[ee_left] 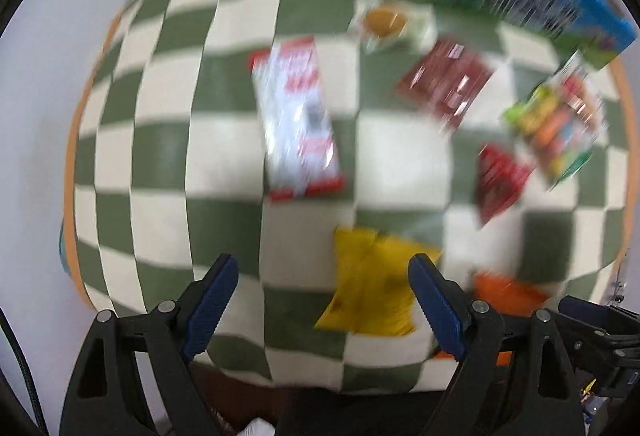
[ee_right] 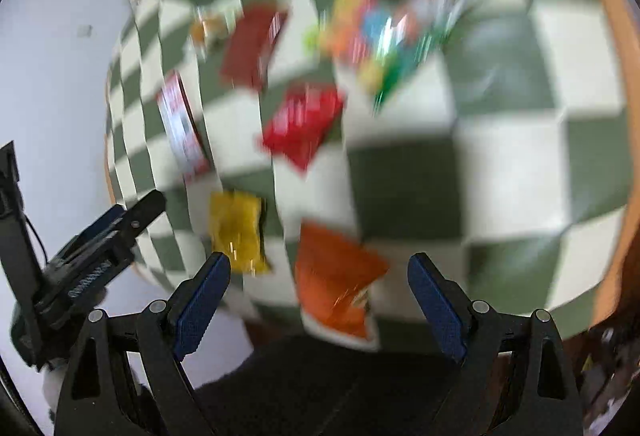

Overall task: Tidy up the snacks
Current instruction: 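Grasp the yellow chip bag with the left tool while the right tool grasps the orange packet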

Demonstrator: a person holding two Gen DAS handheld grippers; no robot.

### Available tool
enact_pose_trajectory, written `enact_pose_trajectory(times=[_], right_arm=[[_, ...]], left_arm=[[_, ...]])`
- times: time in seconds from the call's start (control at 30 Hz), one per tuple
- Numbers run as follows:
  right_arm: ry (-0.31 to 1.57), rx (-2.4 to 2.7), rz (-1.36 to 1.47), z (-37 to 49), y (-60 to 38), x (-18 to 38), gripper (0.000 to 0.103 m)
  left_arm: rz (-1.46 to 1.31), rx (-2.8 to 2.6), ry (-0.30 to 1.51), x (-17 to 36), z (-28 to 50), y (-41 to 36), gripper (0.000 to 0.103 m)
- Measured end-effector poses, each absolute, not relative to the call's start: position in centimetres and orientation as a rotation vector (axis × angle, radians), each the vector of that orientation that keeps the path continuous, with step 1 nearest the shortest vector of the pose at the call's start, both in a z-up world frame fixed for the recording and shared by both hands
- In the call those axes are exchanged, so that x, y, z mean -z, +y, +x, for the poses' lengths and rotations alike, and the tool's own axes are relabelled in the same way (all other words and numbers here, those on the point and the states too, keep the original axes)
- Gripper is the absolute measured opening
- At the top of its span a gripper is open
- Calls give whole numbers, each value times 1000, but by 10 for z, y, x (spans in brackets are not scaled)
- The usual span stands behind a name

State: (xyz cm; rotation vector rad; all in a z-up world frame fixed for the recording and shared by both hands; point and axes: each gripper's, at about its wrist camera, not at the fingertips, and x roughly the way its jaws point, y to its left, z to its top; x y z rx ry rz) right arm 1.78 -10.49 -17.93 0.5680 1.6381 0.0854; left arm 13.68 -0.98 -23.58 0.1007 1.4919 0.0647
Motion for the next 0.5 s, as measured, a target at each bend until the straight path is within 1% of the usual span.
enact_pose_trajectory(times=[0.17, 0.2, 0.23, 0.3, 0.37, 0.47, 0.5], right_arm=[[1739, -41, 540, 9, -74, 226, 92], [1748, -31, 523, 9, -70, 233, 90], [1758, -23, 482, 9, -65, 240, 87], [1767, 0, 379, 7, -57, 247, 74], [1747, -11, 293, 6, -53, 247, 64], [1722, -61, 224, 8, -55, 238, 55], [1711, -65, 190, 10, -56, 233, 55]], left_arm=[[47, -74, 1578, 269, 118, 6, 87], [39, -73, 1591, 275, 116, 7, 87], [31, -67, 1599, 278, 115, 8, 87], [7, -43, 1612, 284, 115, 7, 87], [-26, -10, 1617, 288, 118, 6, 87], [-60, 48, 1637, 295, 122, -3, 87], [-61, 65, 1649, 298, 124, -7, 87]])
